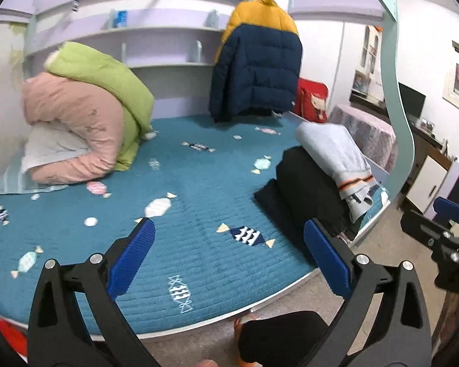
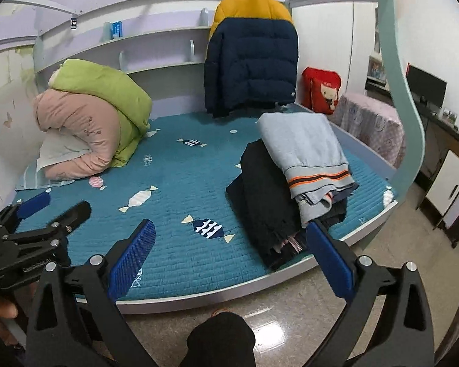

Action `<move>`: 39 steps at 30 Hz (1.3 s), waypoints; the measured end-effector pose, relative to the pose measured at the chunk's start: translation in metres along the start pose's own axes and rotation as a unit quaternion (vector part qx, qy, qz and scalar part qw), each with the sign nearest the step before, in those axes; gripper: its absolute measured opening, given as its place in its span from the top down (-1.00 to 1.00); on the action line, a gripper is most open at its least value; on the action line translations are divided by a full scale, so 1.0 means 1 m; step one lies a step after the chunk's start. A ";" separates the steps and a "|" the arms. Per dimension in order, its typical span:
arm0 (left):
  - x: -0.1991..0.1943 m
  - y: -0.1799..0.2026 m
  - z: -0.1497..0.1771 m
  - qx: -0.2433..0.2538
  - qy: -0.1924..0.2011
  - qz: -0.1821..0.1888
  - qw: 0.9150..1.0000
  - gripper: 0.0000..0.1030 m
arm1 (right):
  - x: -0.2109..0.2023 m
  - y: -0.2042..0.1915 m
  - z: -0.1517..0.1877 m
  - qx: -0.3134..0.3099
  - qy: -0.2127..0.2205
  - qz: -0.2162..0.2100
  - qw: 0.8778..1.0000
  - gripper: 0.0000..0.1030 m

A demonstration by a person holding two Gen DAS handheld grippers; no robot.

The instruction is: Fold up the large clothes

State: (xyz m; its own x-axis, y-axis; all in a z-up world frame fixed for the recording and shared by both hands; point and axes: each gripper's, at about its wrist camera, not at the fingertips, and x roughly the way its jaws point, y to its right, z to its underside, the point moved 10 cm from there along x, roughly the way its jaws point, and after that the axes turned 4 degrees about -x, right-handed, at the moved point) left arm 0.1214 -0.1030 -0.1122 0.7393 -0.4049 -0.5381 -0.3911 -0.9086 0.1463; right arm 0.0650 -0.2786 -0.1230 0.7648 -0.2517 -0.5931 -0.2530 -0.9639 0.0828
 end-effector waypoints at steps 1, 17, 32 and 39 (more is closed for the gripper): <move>-0.010 -0.001 -0.001 0.002 0.006 -0.006 1.000 -0.91 | -0.010 -0.005 -0.001 -0.003 0.010 -0.001 1.000 -0.85; -0.124 0.007 -0.015 0.000 0.077 -0.014 0.997 -0.91 | -0.101 -0.034 -0.013 -0.031 0.096 -0.004 0.995 -0.85; -0.191 0.008 -0.024 0.006 0.128 -0.041 0.991 -0.91 | -0.153 -0.040 -0.019 -0.037 0.149 -0.009 0.988 -0.85; -0.209 0.006 -0.029 0.008 0.149 -0.050 0.988 -0.91 | -0.166 -0.038 -0.021 -0.036 0.165 -0.009 0.986 -0.85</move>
State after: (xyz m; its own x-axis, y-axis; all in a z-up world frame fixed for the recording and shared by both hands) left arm -0.0198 -0.0273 0.0249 0.9022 -0.3281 -0.2800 -0.3155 -0.9446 0.0902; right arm -0.0398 -0.2017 -0.0110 0.9229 -0.2383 -0.3024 -0.2047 -0.9689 0.1390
